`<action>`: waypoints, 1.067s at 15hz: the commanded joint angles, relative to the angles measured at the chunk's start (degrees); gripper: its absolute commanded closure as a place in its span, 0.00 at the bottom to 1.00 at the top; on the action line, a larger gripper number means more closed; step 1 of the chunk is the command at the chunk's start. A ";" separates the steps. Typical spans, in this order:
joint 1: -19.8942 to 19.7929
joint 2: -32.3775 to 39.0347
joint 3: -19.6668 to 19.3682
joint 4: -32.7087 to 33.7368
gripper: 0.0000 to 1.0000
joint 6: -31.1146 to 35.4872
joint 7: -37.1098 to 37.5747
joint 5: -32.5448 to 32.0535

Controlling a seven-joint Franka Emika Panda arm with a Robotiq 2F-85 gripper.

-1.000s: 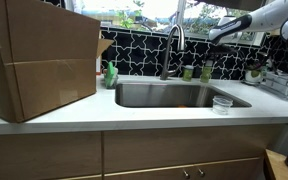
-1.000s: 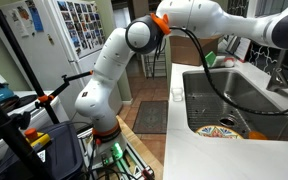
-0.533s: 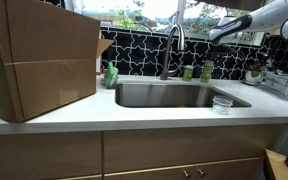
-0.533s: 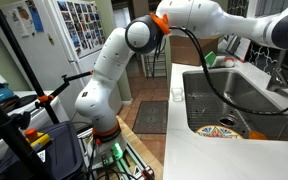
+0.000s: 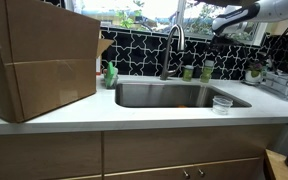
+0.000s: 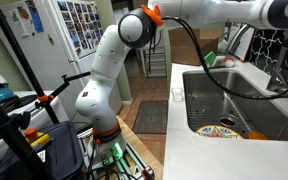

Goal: Pick up the tall green bottle and move it to the left side of the short green bottle near the tap

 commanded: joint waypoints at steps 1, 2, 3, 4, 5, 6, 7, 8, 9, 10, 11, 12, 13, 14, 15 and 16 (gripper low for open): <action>1.28 -1.81 0.86 0.06 0.00 -3.74 1.33 0.79; 1.42 -1.77 1.37 0.72 0.00 -4.64 1.38 1.35; 1.50 -1.33 2.06 1.53 0.00 -4.34 1.14 2.04; 1.37 -0.87 2.98 2.41 0.00 -4.67 0.24 2.96; 1.23 -0.44 3.83 3.09 0.00 -4.60 -0.55 3.74; -0.50 0.35 6.80 4.62 0.00 -4.76 -1.80 3.50; -0.80 0.99 7.77 5.47 0.00 -4.77 -3.25 3.72; -1.25 1.75 8.89 6.42 0.00 -5.21 -4.95 3.78; -1.62 2.59 9.70 7.32 0.00 -5.62 -6.78 3.52; -1.80 3.41 10.10 8.15 0.00 -5.36 -8.30 2.89; -2.24 4.12 10.80 9.06 0.00 -6.21 -10.38 2.80; -2.47 4.92 11.16 9.86 0.00 -6.31 -11.98 2.38; -2.72 5.64 11.45 10.58 0.00 -6.48 -13.59 1.92; -2.96 6.48 11.64 11.44 0.00 -6.30 -14.96 1.41; -3.46 7.22 12.23 12.20 0.00 -6.37 -16.72 1.55; -3.78 7.83 12.56 12.99 0.00 -6.41 -17.83 1.49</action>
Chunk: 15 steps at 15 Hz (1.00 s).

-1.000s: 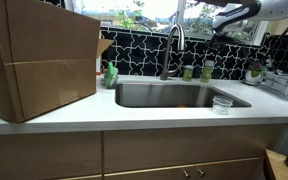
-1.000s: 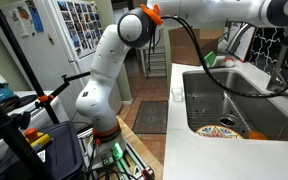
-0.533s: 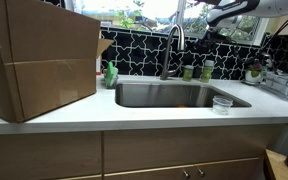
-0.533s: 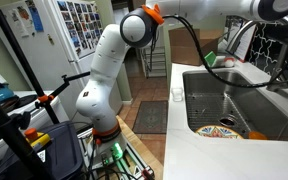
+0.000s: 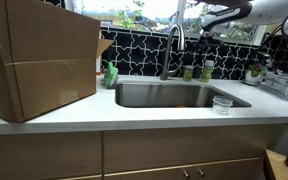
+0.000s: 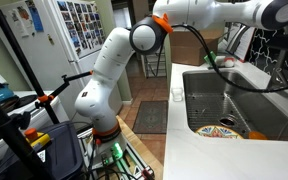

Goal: Pick up the tall green bottle and move it to the left side of the short green bottle near the tap

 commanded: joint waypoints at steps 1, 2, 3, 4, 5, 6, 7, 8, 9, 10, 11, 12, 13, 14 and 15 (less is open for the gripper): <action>-2.72 3.75 2.58 5.54 0.00 -2.40 -5.43 -0.30; -2.29 3.97 1.81 5.44 0.07 -2.18 -6.51 0.43; -2.50 4.32 1.99 5.94 0.27 -2.39 -7.41 0.46; -2.53 4.69 1.86 6.42 0.32 -2.65 -7.82 0.36; -2.62 4.98 1.85 6.76 0.32 -2.91 -8.42 0.41; -2.64 5.18 1.77 7.05 0.39 -3.16 -8.80 0.39; -2.70 5.43 1.72 7.45 0.46 -3.48 -9.09 0.40; -2.76 5.64 1.70 7.80 0.56 -3.89 -9.37 0.42; -2.76 5.77 1.66 8.01 0.63 -4.21 -9.56 0.38; -2.77 5.90 1.61 8.27 0.69 -4.53 -9.62 0.34; -2.75 6.01 1.55 8.50 0.78 -4.90 -9.57 0.29; -2.67 6.07 1.42 8.67 0.85 -5.41 -9.43 0.16; -2.59 6.12 1.27 8.83 0.94 -5.95 -9.21 0.03; -2.53 6.15 1.14 8.95 0.99 -6.41 -8.92 -0.08; -2.48 6.15 1.01 9.03 1.00 -6.86 -8.66 -0.16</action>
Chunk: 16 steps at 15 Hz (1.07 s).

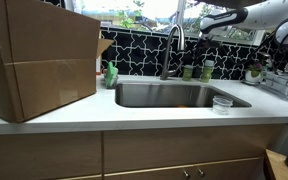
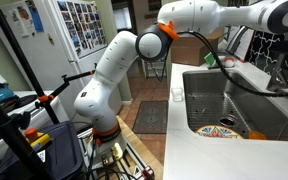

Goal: Pick up the tall green bottle and move it to the left side of the short green bottle near the tap

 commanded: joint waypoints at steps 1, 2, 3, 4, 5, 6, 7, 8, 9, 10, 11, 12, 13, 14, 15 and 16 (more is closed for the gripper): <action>-0.63 1.50 -0.18 2.80 0.99 -3.08 -0.07 -0.22; -0.63 1.50 -0.26 2.93 0.97 -3.50 -0.04 -0.23; -0.62 1.50 -0.37 3.08 0.97 -3.84 0.01 -0.23; -0.63 1.52 -0.46 3.20 0.97 -4.15 0.00 -0.21; -0.63 1.53 -0.54 3.31 0.97 -4.36 0.01 -0.22; -0.58 1.52 -0.68 3.33 0.97 -4.46 0.06 -0.28; -0.54 1.52 -0.80 3.35 0.97 -4.49 0.10 -0.35; -0.53 1.51 -0.92 3.34 0.97 -4.45 0.21 -0.37; -0.61 1.51 -0.93 3.36 0.97 -4.52 0.17 -0.26; -0.64 1.48 -1.03 3.35 0.97 -4.57 0.32 -0.24; -0.67 1.41 -1.11 3.28 0.97 -4.67 0.37 -0.25; -0.65 1.20 -1.33 3.04 0.97 -4.67 0.77 -0.38; -0.61 1.02 -1.62 2.75 0.97 -4.66 1.06 -0.57; -0.57 0.90 -1.97 2.48 0.97 -4.68 1.29 -0.75; -0.48 0.73 -2.46 2.05 0.97 -4.71 1.68 -1.03; -0.46 0.59 -2.92 1.67 0.97 -4.72 1.89 -1.30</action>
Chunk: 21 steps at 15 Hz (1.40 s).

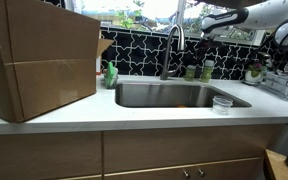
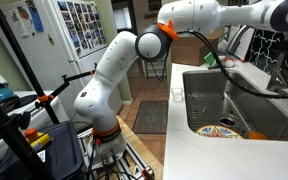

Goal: Pick up the tall green bottle and move it to the left side of the short green bottle near the tap

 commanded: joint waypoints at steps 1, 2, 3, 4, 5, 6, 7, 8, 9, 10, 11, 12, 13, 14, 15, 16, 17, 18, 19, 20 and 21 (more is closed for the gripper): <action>-0.26 0.17 -1.49 0.31 0.97 -1.77 1.36 -1.17; -0.35 0.13 -1.65 0.18 0.97 -2.10 1.19 -1.10; -0.26 0.25 -1.95 0.16 0.97 -2.22 1.20 -1.12; -0.22 0.30 -2.17 0.13 0.95 -2.35 1.32 -1.03; -0.18 0.32 -2.35 0.15 0.75 -2.45 1.45 -0.96; -0.22 0.15 -2.43 0.18 0.63 -2.67 1.82 -0.70; -0.29 -0.11 -2.41 0.10 0.60 -2.75 1.84 -0.53; -0.32 -0.66 -2.44 -0.21 0.52 -2.72 2.22 -0.33; -0.36 -1.54 -2.39 -0.77 0.45 -2.54 2.38 -0.04; -0.48 -2.54 -2.24 -1.40 0.36 -2.34 2.31 0.40; -0.54 -3.32 -2.19 -1.85 0.29 -2.12 2.38 0.66; -0.57 -4.31 -2.21 -2.28 0.23 -2.08 2.48 0.80; -0.63 -5.63 -2.27 -3.09 0.14 -1.98 2.82 1.05; -0.65 -6.52 -2.54 -3.53 0.07 -1.75 3.43 1.02; -0.65 -7.40 -3.20 -3.85 0.01 -1.78 4.69 0.66; -0.85 -8.08 -4.00 -4.29 0.00 -1.58 6.31 0.33; -0.99 -8.55 -4.82 -4.55 0.00 -1.51 7.31 -0.11; -1.38 -8.76 -5.72 -4.88 0.00 -1.92 8.37 -0.31; -1.80 -8.91 -6.28 -5.32 0.00 -2.28 8.83 -0.08; -2.18 -8.86 -6.96 -5.85 0.00 -2.71 9.67 -0.02; -2.73 -8.67 -7.24 -6.22 0.00 -3.18 9.85 0.39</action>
